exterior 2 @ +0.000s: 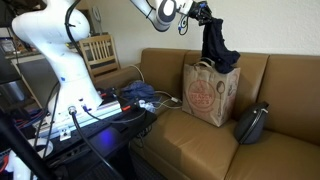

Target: Place the white fabric and the black fabric in the bag

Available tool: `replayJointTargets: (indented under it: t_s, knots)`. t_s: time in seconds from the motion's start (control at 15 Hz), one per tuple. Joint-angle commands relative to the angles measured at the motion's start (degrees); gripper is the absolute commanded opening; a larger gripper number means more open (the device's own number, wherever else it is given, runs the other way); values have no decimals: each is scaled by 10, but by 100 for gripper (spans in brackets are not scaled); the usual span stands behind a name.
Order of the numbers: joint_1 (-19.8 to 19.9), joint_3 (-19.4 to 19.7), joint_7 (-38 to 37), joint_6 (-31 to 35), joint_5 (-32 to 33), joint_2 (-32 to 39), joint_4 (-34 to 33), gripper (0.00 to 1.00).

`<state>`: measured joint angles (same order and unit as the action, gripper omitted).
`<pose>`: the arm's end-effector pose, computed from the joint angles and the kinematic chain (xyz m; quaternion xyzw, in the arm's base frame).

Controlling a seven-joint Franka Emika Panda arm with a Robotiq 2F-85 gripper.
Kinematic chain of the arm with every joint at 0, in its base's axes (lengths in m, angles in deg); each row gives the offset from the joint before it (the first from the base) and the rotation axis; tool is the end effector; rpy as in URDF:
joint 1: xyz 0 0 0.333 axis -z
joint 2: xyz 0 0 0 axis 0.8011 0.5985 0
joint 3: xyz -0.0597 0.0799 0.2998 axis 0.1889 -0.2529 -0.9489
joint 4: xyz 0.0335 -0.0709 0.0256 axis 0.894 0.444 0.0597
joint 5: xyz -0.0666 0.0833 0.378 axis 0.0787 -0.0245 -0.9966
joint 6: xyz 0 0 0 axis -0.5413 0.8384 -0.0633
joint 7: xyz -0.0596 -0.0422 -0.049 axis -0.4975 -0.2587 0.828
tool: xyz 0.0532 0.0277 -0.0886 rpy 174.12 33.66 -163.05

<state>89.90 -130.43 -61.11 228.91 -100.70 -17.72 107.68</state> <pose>0.5826 -0.2081 0.3724 -0.5621 0.6371 -0.5245 0.0545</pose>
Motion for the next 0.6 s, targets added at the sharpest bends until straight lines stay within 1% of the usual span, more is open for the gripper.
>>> replayJointTargets:
  t_s: [0.0,0.07,0.13,0.2,0.33,0.53]
  knots:
    - [15,-33,4,-20,23,25,5,0]
    - [32,-72,6,-21,49,56,12,0]
    - [28,-76,1,-13,44,51,15,0]
    - [31,-79,1,-4,47,56,19,0]
    - [18,-79,-7,0,37,44,20,0]
    - [-4,-62,-3,0,35,43,32,0]
